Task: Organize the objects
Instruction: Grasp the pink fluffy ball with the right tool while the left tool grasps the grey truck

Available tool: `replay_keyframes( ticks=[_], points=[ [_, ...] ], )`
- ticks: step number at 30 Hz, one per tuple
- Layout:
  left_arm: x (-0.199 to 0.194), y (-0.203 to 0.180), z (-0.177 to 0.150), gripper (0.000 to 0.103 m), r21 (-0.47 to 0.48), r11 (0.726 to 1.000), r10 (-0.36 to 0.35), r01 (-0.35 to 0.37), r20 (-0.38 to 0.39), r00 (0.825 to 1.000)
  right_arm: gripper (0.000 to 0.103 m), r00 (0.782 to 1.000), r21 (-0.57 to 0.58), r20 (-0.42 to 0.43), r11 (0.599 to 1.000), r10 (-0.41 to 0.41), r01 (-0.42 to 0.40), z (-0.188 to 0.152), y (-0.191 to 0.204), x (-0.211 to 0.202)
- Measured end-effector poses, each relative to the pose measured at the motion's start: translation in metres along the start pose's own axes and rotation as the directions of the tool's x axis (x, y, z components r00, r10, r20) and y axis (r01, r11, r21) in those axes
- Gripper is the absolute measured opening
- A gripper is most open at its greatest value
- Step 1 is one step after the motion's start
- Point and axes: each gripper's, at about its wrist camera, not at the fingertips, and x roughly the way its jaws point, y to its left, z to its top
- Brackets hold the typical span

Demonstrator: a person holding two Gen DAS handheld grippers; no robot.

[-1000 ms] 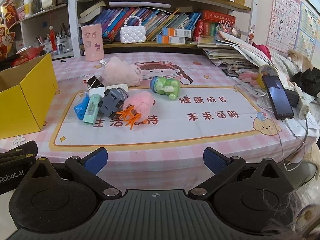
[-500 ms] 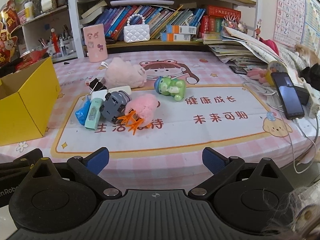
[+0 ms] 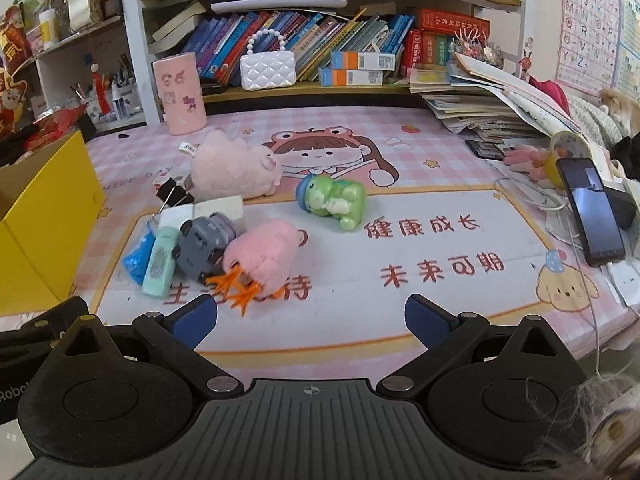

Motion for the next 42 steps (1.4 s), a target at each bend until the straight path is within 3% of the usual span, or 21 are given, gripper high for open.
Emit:
replay_keyframes(
  ticks=[8,13,19,23,25,28,29,30,31,34,36,41,42],
  points=[
    [0.019,-0.006,0.009,0.103,-0.04,0.998,0.053,-0.055,-0.047,0.998,0.1,0.994,0.054,-0.024,0.993,0.108,-0.107,0.025,-0.017,0.026],
    [0.025,-0.009,0.013,0.103,-0.057,0.995,0.078,-0.082,-0.075,0.994,0.082,0.981,0.116,-0.074,0.979,0.177,-0.168,0.041,-0.024,0.053],
    [0.027,-0.016,0.016,0.103,-0.067,0.992,0.101,-0.108,-0.095,0.99,0.061,0.943,0.112,-0.137,0.95,0.304,-0.291,0.049,-0.017,0.08],
    [0.027,-0.019,0.019,0.103,-0.089,0.988,0.118,-0.128,-0.103,0.988,0.053,0.919,0.127,-0.165,0.932,0.358,-0.34,0.051,-0.02,0.093],
    [0.029,-0.024,0.02,0.103,-0.09,0.986,0.131,-0.141,-0.11,0.985,0.037,0.896,0.166,-0.173,0.909,0.408,-0.382,0.055,-0.028,0.098],
    [0.034,-0.032,0.023,0.103,-0.095,0.985,0.13,-0.142,-0.123,0.984,0.027,0.854,0.27,-0.19,0.862,0.485,-0.429,0.061,-0.045,0.107],
    [0.036,-0.034,0.024,0.103,-0.098,0.986,0.122,-0.135,-0.125,0.985,0.021,0.847,0.29,-0.182,0.85,0.5,-0.439,0.062,-0.051,0.106],
    [0.039,-0.038,0.025,0.103,-0.099,0.987,0.113,-0.126,-0.127,0.985,0.006,0.846,0.292,-0.165,0.844,0.507,-0.45,0.064,-0.057,0.104],
    [0.041,-0.042,0.026,0.103,-0.096,0.989,0.103,-0.116,-0.127,0.986,0.004,0.847,0.285,-0.151,0.843,0.509,-0.456,0.067,-0.061,0.101],
    [0.052,-0.059,0.031,0.103,-0.065,0.994,0.076,-0.086,-0.141,0.987,0.004,0.873,0.226,-0.092,0.864,0.479,-0.45,0.077,-0.074,0.089],
    [0.059,-0.069,0.032,0.103,-0.037,0.996,0.068,-0.075,-0.152,0.986,0.006,0.879,0.196,-0.087,0.873,0.47,-0.447,0.08,-0.081,0.086],
    [0.061,-0.077,0.034,0.103,-0.021,0.997,0.067,-0.071,-0.153,0.986,0.01,0.866,0.191,-0.107,0.865,0.488,-0.463,0.079,-0.09,0.086],
    [0.06,-0.076,0.033,0.103,-0.024,0.997,0.066,-0.07,-0.158,0.985,0.022,0.861,0.189,-0.112,0.862,0.495,-0.471,0.079,-0.089,0.087]
  ],
)
